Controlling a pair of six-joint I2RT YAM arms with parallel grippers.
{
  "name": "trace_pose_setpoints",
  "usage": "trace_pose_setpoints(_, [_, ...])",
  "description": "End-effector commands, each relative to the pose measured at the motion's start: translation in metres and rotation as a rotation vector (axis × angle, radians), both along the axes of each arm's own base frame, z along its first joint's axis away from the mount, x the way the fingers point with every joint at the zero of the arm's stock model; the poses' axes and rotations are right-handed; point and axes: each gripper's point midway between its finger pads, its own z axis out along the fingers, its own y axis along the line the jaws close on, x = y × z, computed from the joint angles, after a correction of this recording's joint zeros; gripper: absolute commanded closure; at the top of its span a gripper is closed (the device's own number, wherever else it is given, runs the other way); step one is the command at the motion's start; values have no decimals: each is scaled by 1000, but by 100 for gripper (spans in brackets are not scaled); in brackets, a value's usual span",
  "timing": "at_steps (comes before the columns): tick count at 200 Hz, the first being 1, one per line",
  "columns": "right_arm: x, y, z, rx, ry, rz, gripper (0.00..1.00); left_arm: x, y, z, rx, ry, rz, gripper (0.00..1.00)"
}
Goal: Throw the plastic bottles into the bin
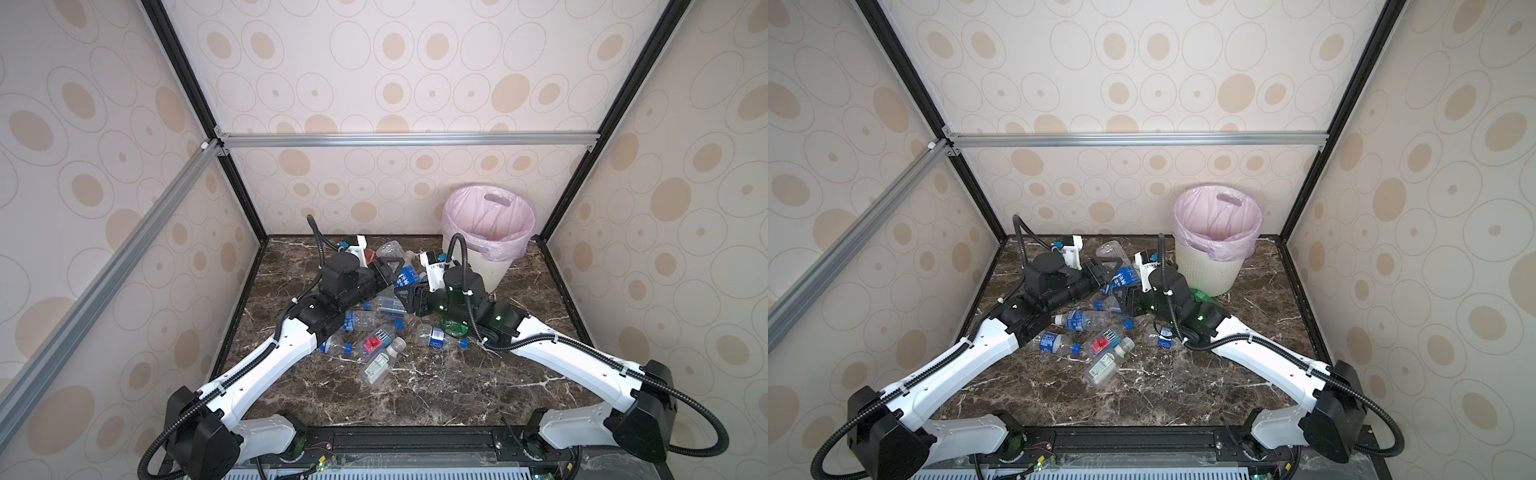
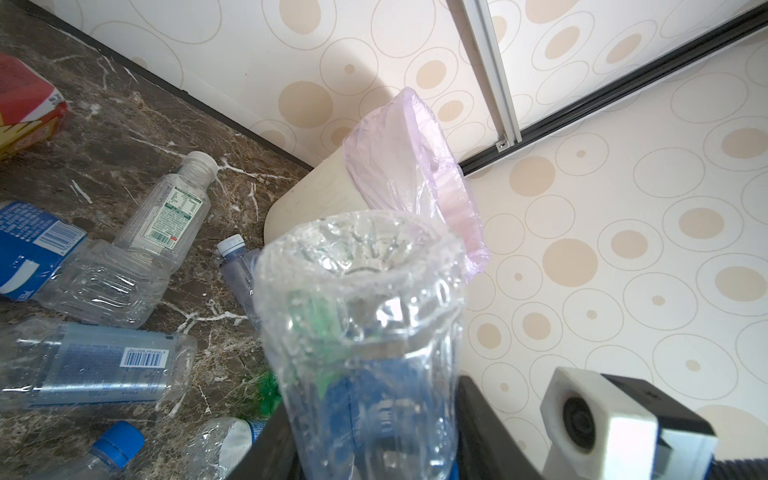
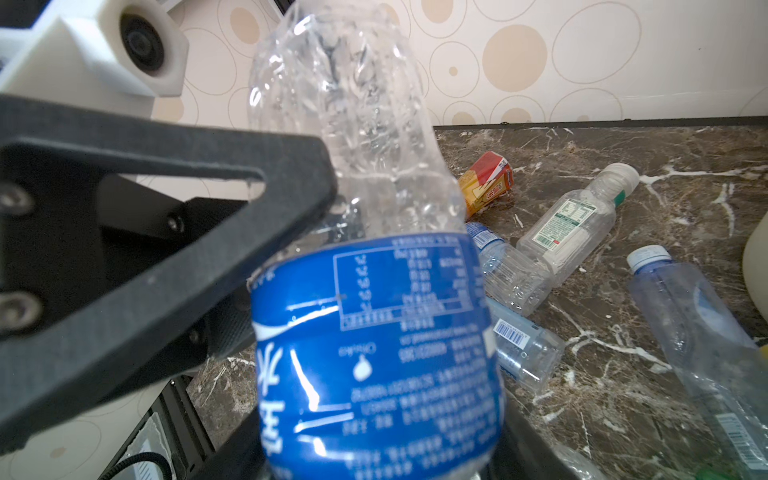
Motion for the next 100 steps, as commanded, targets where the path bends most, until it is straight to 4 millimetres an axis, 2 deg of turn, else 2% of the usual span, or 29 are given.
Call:
trace_pose_setpoints(1, [2, -6, 11, 23, -36, -16, 53, -6, -9, 8, -30, -1, -31, 48])
trace_pose_setpoints(13, [2, -8, 12, 19, -36, -20, 54, -6, -8, 10, -33, -7, -26, 42])
trace_pose_setpoints(29, [1, -13, 13, 18, -39, -30, 55, -5, -5, 11, -25, -13, -12, 30])
trace_pose_setpoints(53, [3, -23, 14, 1, -34, -58, 56, -3, 1, 17, -14, -27, 11, 2])
trace_pose_setpoints(73, [5, -37, 15, -30, -33, -101, 56, -3, 5, 25, -12, -53, 24, 1])
trace_pose_setpoints(100, [15, -70, 21, -83, -4, -184, 57, -3, 11, 37, -2, -100, 34, 1])
